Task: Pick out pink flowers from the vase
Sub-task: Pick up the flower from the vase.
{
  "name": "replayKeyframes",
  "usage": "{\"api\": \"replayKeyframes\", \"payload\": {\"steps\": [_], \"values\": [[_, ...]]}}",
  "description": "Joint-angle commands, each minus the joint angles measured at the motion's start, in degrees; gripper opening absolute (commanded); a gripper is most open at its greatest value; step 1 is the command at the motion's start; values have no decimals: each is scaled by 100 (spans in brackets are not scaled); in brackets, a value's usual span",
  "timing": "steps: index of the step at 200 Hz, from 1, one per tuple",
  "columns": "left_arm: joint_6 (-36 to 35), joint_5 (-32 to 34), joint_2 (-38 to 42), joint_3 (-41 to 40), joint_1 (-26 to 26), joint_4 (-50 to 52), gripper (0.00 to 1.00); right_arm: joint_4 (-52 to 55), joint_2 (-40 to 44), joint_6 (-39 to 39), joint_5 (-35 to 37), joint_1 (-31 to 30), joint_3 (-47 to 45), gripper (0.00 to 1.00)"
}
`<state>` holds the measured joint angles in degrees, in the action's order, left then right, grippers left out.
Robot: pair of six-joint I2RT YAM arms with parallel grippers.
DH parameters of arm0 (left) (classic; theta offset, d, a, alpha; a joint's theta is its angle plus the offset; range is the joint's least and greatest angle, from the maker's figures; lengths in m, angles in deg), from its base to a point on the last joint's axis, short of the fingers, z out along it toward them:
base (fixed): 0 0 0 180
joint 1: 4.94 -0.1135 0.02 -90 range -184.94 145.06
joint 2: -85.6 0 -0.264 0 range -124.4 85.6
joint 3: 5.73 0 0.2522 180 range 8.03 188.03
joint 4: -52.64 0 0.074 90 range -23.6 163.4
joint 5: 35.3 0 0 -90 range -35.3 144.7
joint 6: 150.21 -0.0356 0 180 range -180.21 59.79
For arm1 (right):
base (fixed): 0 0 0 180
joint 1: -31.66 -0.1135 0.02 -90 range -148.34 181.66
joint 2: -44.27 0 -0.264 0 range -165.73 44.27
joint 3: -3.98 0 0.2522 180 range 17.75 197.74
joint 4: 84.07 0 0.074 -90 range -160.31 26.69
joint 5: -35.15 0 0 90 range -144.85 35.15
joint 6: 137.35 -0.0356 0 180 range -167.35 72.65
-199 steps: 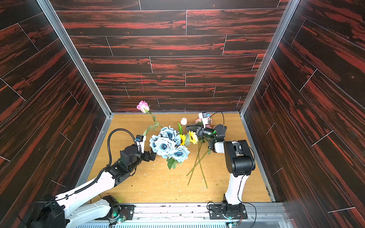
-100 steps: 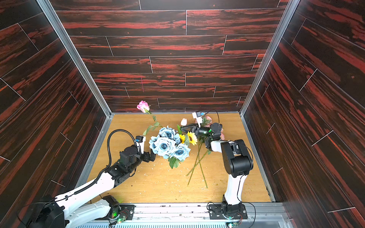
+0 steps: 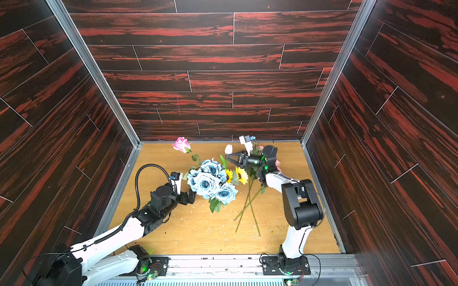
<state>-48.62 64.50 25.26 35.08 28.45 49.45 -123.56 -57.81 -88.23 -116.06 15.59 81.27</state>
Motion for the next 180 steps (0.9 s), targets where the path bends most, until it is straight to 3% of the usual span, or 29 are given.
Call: {"api": "replayKeyframes", "payload": {"steps": [1, 22, 84, 142, 180], "values": [[-58, -36, 48, -94, -8, -151, 100, 2230, 536, 1685, 516, -235, 423, 8], [-112, -22, 66, -135, -8, -192, 100, 3258, 734, 2442, 1069, -387, 807, 8], [284, -237, 237, -6, -8, -176, 100, 4370, 1165, 3095, 2249, -414, 1642, 8], [63, -434, 709, 392, -6, 192, 100, 6064, 984, 3763, 2919, -414, 3967, 10], [45, -494, 865, 280, -7, 57, 100, 6430, 1169, 3772, 3517, -416, 4621, 10]]}}
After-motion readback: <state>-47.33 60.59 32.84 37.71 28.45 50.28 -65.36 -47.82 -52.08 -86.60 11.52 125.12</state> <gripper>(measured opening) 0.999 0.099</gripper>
